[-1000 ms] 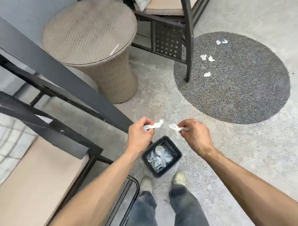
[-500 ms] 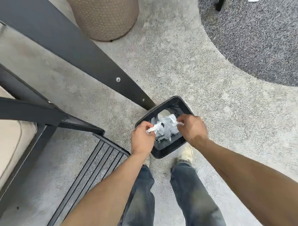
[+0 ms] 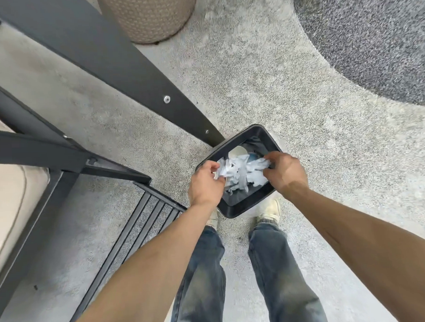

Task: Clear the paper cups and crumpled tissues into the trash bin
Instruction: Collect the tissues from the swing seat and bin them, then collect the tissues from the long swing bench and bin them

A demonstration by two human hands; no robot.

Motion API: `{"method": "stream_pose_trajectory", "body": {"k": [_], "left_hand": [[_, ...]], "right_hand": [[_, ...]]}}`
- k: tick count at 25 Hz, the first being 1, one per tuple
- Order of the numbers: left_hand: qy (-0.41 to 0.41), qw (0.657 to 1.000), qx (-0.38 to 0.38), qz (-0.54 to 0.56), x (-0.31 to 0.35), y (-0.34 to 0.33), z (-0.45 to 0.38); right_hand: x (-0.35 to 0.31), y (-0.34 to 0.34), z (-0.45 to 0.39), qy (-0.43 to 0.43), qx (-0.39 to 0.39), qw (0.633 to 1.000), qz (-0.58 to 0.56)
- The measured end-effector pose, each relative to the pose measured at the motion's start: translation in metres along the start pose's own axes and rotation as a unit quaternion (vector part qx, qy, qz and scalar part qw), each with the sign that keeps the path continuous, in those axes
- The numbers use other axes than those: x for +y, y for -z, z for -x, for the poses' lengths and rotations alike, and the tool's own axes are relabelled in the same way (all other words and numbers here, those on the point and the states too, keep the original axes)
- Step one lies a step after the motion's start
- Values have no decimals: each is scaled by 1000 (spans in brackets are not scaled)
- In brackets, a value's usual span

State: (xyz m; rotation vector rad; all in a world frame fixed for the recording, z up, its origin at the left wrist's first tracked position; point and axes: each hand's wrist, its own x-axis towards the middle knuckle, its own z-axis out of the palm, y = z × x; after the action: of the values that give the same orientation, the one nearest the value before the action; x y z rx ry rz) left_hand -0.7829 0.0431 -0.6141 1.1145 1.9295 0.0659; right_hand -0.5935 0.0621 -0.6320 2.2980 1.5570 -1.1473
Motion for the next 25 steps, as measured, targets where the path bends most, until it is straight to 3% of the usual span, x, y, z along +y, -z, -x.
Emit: {"method": "stream_pose_trajectory", "body": {"k": [4,9,16,25], "left_hand": [[-29,999,-2,-13,29,35,28],[-184,983,12,-14,101,114,82],[-429,898,57,-82,239,255,186],[-555,800,115,-199,339,349,270]], "right_hand": [[-14,49,35,41,13,999,-10],[-38,153,107,119,128,985,0],[-71,322,244,120,299,947,0],[-75,437,380,91,420,902,45]]}}
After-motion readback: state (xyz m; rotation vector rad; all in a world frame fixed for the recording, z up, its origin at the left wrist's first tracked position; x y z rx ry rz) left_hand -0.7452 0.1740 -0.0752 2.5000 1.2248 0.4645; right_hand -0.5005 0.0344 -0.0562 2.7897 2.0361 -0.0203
